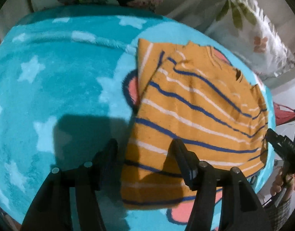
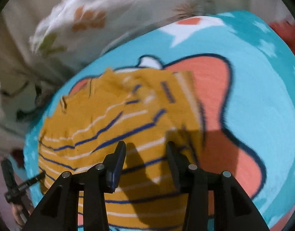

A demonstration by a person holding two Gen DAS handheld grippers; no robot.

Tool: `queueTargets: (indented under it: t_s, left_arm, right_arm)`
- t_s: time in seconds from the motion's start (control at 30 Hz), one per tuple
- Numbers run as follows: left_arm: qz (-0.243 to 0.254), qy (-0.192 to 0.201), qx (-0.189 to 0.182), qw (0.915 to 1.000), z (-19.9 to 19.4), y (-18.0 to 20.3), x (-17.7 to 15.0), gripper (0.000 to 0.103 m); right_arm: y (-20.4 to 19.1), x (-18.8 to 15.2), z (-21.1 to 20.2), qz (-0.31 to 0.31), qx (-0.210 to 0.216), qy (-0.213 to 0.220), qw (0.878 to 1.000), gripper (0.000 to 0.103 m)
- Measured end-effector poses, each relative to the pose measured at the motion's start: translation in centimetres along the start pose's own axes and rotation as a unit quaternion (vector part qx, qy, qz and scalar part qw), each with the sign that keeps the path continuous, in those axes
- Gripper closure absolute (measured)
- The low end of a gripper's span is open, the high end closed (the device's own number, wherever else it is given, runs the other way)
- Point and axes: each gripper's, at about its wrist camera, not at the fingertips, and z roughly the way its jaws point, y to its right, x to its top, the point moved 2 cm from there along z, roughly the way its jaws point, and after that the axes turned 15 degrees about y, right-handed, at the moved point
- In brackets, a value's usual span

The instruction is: Fold small clothes

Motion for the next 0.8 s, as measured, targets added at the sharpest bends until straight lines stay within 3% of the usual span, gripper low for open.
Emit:
queueTargets:
  t_s: [0.13, 0.33, 0.57, 0.8]
  left_arm:
    - [-0.003, 0.018, -0.004, 0.9998, -1.9, -0.7, 0.2, 0.043]
    - [-0.022, 0.028, -0.009, 0.9993, -3.9, -2.7, -0.5, 0.042]
    - [-0.029, 0.033, -0.001, 0.9991, -4.7, -4.6, -1.6, 0.042]
    - [-0.025, 0.043, 0.012, 0.9987, -5.8, -5.6, -2.7, 0.041]
  right_arm:
    - [1.8, -0.2, -2.6, 0.035, -0.019, 0.031, 0.999, 0.047]
    - [2.2, -1.4, -4.9, 0.074, -0.018, 0.054, 0.996, 0.047]
    - [-3.1, -2.1, -5.0, 0.014, 0.006, 0.061, 0.998, 0.045]
    - [-7.0, -3.3, -3.1, -0.012, 0.025, 0.033, 0.999, 0.044]
